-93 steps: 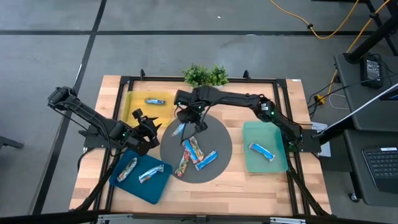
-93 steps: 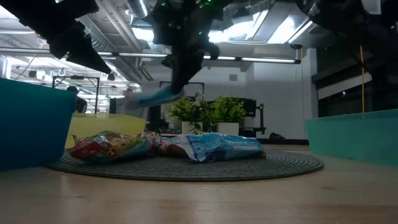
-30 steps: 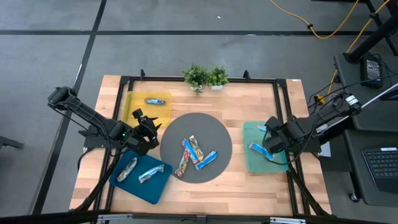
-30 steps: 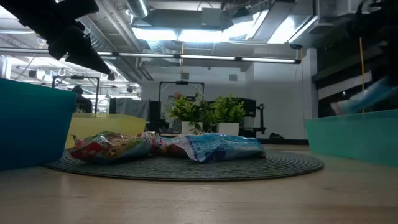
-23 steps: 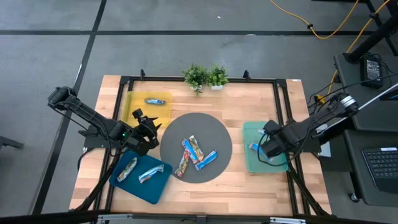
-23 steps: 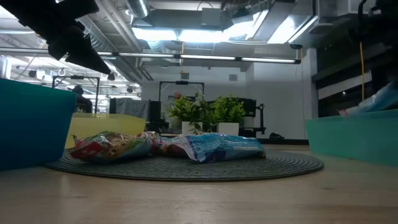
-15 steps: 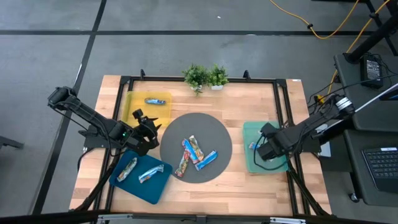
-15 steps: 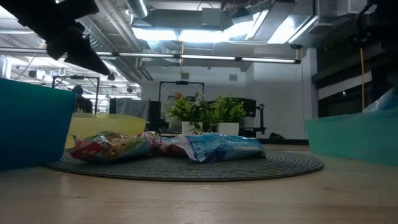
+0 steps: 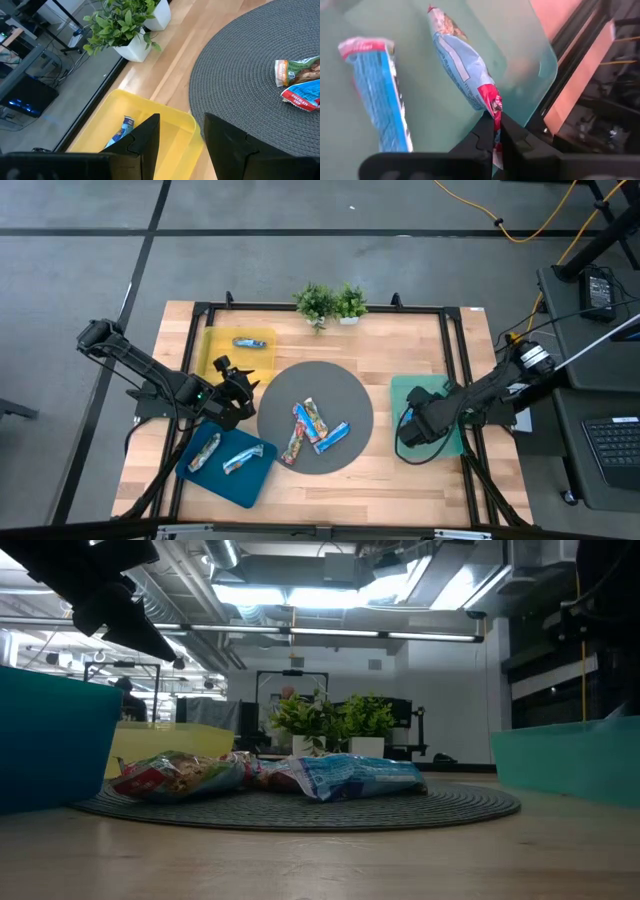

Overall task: Pick and place Granola Bars by type
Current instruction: Put the red granola bar into the green bin, then put the blue granola bar into the yellow bin

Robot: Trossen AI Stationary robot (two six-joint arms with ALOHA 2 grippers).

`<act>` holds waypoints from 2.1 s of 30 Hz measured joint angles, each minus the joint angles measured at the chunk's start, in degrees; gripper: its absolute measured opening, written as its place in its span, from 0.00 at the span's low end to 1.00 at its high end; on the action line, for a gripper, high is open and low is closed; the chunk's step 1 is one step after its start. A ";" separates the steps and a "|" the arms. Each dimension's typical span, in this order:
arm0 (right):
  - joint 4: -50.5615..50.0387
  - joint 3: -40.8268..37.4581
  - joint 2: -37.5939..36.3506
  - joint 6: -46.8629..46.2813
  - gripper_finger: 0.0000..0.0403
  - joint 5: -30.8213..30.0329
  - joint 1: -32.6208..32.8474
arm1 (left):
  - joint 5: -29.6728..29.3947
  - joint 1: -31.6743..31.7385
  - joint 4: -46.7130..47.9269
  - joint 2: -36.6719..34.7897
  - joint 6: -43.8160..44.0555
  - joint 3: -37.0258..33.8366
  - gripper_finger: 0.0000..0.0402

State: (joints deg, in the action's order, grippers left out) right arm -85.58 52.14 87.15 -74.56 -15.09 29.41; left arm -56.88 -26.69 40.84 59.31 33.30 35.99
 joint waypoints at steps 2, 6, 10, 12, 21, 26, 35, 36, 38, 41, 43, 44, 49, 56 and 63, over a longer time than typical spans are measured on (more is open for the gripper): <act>0.39 0.00 1.73 0.00 0.04 -0.72 -0.04 | 0.00 -0.01 -0.02 0.00 0.00 0.00 0.36; 0.43 0.00 5.11 1.35 0.04 -0.90 -0.04 | 0.00 0.00 -0.03 0.00 0.00 0.00 0.36; 2.51 0.00 7.49 2.67 0.04 -0.87 -0.04 | 0.00 -0.01 -0.09 0.00 0.00 0.00 0.36; 4.92 0.00 8.21 4.32 0.05 -0.87 -0.04 | 0.00 -0.01 -0.11 0.00 0.00 0.00 0.36; 6.62 0.02 8.96 5.91 0.16 -0.85 -0.04 | 0.00 0.00 -0.15 0.00 0.00 0.00 0.36; 5.09 0.02 8.96 6.36 0.30 -0.77 -0.04 | 0.00 -0.01 -0.15 0.00 0.00 0.00 0.36; 1.95 0.02 8.92 6.21 0.55 -0.72 -0.04 | -0.02 0.00 -0.17 0.00 0.00 0.00 0.36; 1.75 0.02 8.92 6.21 0.56 -0.74 -0.04 | -0.02 -0.01 -0.17 0.00 0.00 0.00 0.36; 1.70 0.02 8.90 6.24 0.59 -0.80 -0.04 | -0.02 0.01 -0.17 0.00 0.00 0.00 0.36; 1.62 0.24 8.74 6.31 0.60 -1.73 -0.04 | -0.02 -0.01 -0.17 0.00 0.00 0.00 0.36; 1.54 1.16 8.74 7.23 0.60 -3.13 -0.04 | -0.02 -0.01 -0.15 0.00 0.11 0.00 0.36; 1.15 1.86 8.74 7.42 0.61 -4.08 -0.04 | -0.01 -0.01 -0.17 0.00 0.32 0.00 0.36; -3.26 6.98 8.72 7.63 0.61 -9.73 -0.04 | 0.92 0.01 -0.17 0.00 0.55 0.00 0.36; -0.68 13.14 5.58 14.54 0.61 -17.54 -0.03 | 0.96 0.01 -0.16 0.02 0.50 0.00 0.36; 11.89 13.99 -3.86 27.76 0.61 -23.49 -0.26 | 1.95 -0.01 -0.20 0.02 0.55 0.00 0.36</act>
State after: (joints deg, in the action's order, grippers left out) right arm -73.69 66.13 83.29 -46.81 -38.59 29.15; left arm -54.94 -26.70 40.64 59.33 33.85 35.99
